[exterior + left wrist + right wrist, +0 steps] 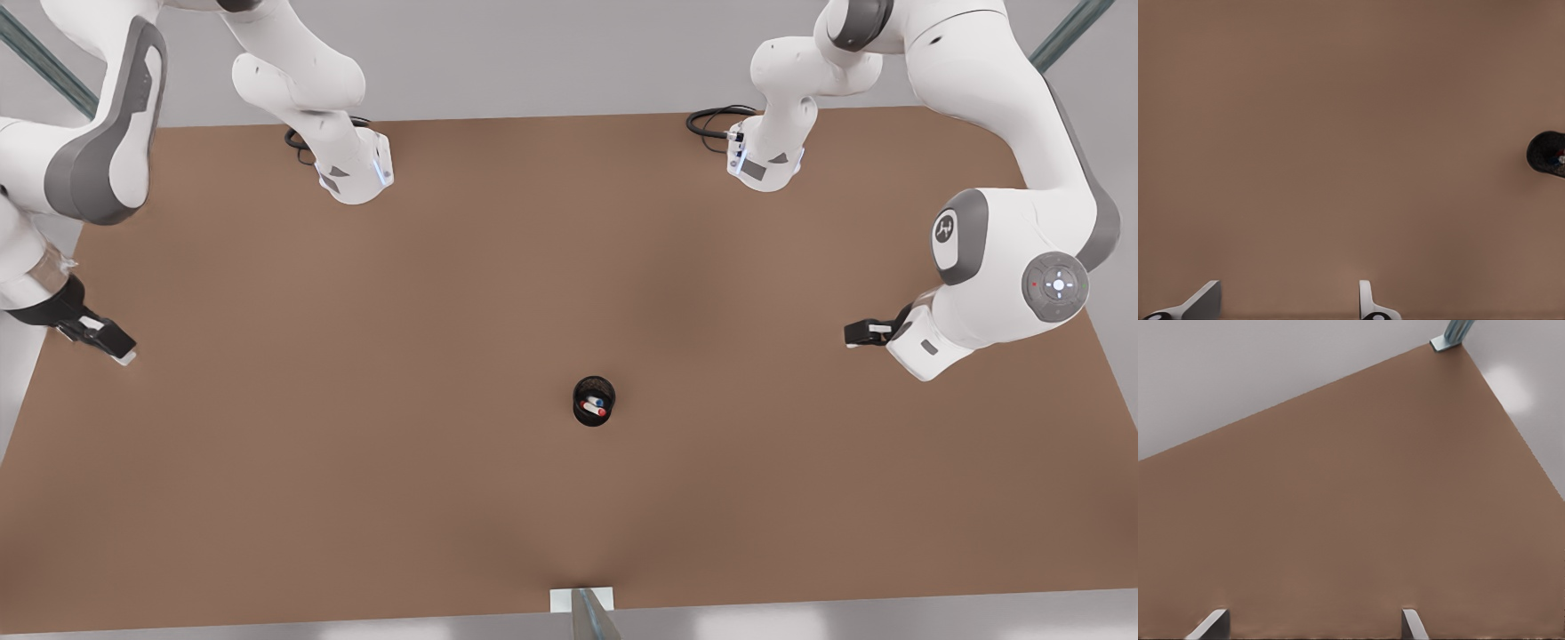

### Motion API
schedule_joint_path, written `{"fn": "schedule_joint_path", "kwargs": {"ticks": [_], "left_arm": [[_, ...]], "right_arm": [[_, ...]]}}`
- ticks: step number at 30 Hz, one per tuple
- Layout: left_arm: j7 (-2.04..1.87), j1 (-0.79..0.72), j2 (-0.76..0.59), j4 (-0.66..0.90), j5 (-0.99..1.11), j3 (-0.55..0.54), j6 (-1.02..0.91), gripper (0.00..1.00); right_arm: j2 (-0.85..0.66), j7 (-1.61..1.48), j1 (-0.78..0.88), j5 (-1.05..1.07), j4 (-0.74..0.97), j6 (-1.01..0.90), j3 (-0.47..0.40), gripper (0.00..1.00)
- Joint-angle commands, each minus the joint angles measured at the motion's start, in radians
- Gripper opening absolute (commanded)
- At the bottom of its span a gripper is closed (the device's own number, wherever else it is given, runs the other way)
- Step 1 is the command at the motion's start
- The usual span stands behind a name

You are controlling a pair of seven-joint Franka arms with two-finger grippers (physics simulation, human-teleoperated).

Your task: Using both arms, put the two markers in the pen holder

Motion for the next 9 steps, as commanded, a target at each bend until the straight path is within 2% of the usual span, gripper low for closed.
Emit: {"fn": "schedule_joint_path", "kwargs": {"ticks": [1, 2, 9], "left_arm": [[0.057, -0.001, -0.001, 0.001, 0.003, 0.0, -0.004, 1.0], [0.06, -0.001, -0.001, 0.001, 0.001, -0.002, -0.004, 1.0], [0.063, -0.01, -0.001, 0.001, 0.001, -0.002, -0.004, 1.0]], "right_arm": [[0.068, -0.349, 0.267, 0.084, 0.102, -0.288, -0.06, 0.97], [0.148, -0.351, 0.265, 0.087, 0.221, -0.308, -0.058, 0.97], [0.165, -0.349, 0.264, 0.088, 0.248, -0.311, -0.05, 0.98]]}}
